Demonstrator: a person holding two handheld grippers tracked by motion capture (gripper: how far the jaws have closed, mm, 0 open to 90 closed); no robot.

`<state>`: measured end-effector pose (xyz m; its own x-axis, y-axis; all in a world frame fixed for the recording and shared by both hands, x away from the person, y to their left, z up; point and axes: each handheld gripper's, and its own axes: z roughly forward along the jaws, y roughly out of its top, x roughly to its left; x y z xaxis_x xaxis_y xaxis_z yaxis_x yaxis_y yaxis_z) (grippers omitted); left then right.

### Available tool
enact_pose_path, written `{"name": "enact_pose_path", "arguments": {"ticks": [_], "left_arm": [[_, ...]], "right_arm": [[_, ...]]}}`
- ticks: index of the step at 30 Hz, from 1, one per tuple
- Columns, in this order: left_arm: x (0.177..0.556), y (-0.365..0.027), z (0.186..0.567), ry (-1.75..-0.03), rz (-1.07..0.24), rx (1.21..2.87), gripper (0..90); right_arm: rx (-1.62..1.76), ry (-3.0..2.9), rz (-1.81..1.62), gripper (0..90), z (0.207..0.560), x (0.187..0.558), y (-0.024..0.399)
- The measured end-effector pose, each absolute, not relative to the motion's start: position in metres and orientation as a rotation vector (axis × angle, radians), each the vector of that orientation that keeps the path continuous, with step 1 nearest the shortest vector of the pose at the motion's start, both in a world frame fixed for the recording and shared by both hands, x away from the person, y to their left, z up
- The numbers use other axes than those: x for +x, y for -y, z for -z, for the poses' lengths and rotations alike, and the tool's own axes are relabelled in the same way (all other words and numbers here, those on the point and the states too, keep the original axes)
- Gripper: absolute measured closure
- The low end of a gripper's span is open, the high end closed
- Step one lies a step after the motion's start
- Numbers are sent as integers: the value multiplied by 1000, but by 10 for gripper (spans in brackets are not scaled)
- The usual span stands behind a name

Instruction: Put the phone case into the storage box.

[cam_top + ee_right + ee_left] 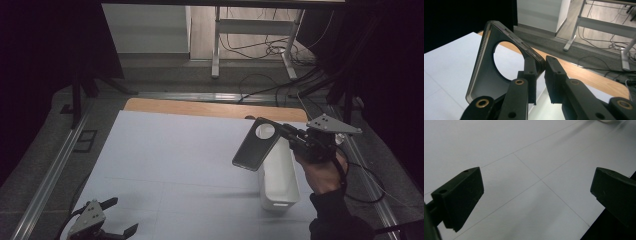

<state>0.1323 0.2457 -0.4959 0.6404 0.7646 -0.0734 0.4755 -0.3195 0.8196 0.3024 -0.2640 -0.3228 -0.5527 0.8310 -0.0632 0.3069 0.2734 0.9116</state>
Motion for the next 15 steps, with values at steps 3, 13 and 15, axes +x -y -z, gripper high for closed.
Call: {"name": "enact_pose_path", "arguments": {"ticks": [3, 13, 15], "left_arm": [[133, -245, 496, -971, -415, 1992, 0], [133, -244, 496, -968, -413, 2000, 0], [133, -243, 496, -966, -418, 2005, 0]], "right_arm": [[1023, -1993, -1242, 787, 321, 306, 267], [1041, -1971, -1220, 787, 317, 322, 282], [1040, -1969, -1217, 787, 317, 325, 284]]}}
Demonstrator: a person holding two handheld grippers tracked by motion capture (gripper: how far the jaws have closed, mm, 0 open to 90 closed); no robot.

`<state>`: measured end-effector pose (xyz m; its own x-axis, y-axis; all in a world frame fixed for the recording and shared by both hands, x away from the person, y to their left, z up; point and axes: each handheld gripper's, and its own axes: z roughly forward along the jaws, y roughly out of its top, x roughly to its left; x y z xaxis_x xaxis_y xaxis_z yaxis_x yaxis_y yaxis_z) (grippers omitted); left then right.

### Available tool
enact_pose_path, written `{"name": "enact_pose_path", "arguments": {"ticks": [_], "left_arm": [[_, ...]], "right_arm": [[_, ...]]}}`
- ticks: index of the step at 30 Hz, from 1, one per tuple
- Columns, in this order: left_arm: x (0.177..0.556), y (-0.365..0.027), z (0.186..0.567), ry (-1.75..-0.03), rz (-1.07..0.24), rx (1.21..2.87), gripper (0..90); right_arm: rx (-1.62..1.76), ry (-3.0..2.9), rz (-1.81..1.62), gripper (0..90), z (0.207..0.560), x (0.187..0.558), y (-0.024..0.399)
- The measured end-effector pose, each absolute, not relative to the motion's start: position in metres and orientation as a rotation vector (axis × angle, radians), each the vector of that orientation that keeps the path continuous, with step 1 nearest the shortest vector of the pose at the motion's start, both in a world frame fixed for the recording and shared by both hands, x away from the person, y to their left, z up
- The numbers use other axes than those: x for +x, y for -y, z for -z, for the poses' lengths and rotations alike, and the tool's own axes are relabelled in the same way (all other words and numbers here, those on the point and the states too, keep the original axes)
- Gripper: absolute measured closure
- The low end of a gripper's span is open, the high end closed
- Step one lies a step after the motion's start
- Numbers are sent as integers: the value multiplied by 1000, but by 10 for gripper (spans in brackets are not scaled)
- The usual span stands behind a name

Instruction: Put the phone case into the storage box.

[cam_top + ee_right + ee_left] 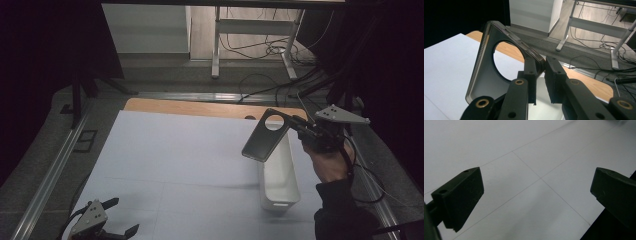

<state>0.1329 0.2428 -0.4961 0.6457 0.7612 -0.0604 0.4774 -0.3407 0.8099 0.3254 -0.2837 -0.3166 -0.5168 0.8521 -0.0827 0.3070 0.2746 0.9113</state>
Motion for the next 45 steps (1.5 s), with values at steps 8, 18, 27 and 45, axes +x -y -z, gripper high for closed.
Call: {"name": "enact_pose_path", "arguments": {"ticks": [8, 18, 27, 45], "left_arm": [[132, -243, 496, -962, -433, 1998, 0], [133, -243, 496, -966, -427, 2003, 0], [133, -243, 496, -966, -428, 2005, 0], [133, -242, 497, -969, -430, 2010, 0]], "right_arm": [[1052, -1951, -1191, 787, 317, 338, 293], [1045, -1935, -1169, 787, 314, 353, 304], [1026, -1926, -1139, 787, 313, 365, 312], [1001, -1913, -1072, 787, 321, 392, 324]]}}
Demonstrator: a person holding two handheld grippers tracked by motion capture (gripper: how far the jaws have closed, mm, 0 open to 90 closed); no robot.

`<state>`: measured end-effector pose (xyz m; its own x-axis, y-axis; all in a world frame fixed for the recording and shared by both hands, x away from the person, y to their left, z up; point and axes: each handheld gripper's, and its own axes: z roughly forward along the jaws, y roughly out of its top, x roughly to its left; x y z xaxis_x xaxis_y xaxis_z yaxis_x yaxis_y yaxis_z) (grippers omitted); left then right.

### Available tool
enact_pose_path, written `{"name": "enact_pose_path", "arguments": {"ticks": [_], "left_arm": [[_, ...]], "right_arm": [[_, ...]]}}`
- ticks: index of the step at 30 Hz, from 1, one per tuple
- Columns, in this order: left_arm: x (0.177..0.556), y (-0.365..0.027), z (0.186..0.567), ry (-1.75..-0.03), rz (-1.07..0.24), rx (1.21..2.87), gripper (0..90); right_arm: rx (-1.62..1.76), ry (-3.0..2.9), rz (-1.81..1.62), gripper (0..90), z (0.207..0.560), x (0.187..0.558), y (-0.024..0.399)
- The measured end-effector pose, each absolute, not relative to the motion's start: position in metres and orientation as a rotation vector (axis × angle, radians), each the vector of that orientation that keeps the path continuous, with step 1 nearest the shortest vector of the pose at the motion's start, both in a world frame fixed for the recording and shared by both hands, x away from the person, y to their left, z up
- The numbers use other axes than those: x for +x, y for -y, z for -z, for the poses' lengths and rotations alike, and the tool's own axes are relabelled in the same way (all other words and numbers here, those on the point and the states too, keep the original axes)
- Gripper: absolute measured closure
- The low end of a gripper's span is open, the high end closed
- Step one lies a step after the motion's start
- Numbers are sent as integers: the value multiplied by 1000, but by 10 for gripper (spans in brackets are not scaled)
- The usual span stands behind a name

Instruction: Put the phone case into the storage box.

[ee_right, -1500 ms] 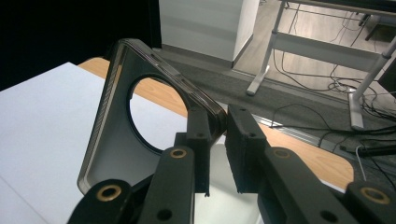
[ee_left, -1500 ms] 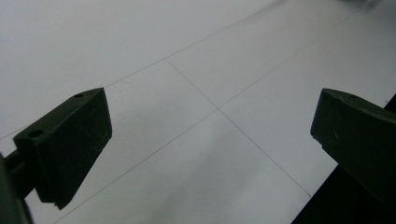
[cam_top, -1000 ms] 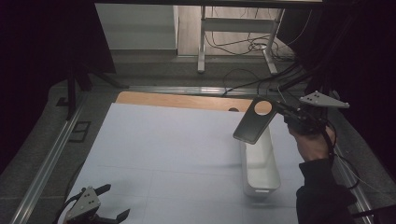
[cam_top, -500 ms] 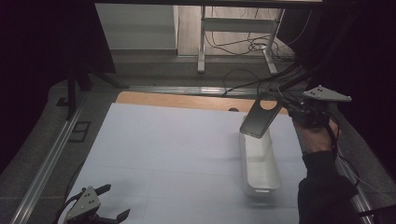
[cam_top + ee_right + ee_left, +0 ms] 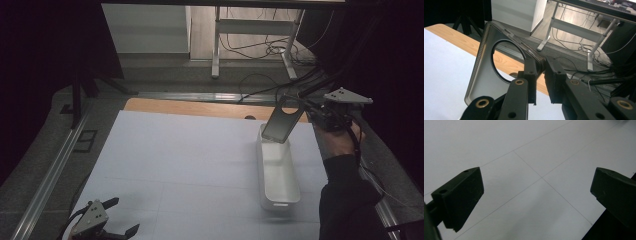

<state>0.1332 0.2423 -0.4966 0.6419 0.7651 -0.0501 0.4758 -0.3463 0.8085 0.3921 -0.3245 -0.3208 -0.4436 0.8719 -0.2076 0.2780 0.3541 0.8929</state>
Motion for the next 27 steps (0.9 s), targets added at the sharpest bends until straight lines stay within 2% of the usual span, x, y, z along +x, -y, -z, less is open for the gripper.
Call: {"name": "enact_pose_path", "arguments": {"ticks": [27], "left_arm": [[133, -243, 497, -974, -426, 2013, 0]], "right_arm": [[903, -1940, -986, 788, 348, 421, 321]]}}
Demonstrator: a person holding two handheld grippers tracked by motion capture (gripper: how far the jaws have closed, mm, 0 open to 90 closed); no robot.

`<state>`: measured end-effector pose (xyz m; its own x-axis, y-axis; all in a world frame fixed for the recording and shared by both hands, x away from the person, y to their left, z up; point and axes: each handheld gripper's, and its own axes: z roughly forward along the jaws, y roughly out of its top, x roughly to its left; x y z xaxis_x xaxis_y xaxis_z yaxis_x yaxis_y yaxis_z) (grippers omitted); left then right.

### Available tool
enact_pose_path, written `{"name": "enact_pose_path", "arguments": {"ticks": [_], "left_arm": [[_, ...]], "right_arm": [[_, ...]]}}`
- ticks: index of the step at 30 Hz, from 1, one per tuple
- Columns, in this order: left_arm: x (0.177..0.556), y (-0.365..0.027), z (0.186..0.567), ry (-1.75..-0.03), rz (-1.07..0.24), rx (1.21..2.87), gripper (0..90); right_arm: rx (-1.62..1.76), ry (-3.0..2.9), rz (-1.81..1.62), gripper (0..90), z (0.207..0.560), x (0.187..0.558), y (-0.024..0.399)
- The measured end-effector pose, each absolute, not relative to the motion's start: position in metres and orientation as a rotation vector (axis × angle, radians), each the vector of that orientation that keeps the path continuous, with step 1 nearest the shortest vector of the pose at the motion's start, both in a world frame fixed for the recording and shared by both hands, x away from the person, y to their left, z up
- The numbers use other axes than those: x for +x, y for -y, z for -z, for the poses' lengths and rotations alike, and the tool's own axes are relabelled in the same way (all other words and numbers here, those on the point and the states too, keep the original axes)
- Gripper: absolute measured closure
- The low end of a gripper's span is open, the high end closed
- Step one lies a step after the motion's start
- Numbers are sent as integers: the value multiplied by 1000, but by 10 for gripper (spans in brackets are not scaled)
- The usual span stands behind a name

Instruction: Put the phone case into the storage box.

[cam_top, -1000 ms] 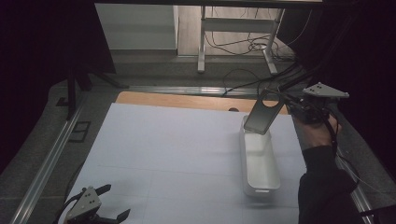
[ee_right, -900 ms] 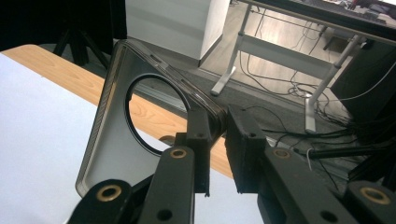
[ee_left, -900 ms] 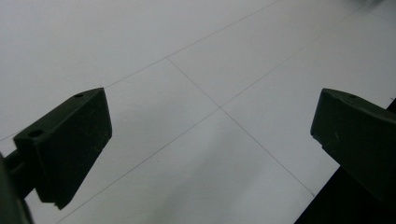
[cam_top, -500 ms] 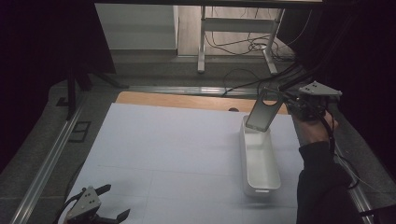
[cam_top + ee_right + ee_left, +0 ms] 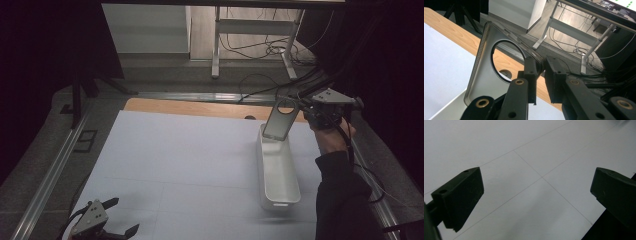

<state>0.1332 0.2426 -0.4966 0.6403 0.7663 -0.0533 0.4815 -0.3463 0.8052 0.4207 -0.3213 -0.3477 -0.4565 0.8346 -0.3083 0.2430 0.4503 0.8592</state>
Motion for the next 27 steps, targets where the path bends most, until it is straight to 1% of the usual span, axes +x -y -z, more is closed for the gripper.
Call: {"name": "enact_pose_path", "arguments": {"ticks": [12, 27], "left_arm": [[133, -242, 497, -980, -425, 2015, 0], [134, -242, 497, -983, -421, 2015, 0]], "right_arm": [[882, -1962, -979, 789, 369, 431, 319], [820, -1965, -940, 789, 391, 434, 314]]}}
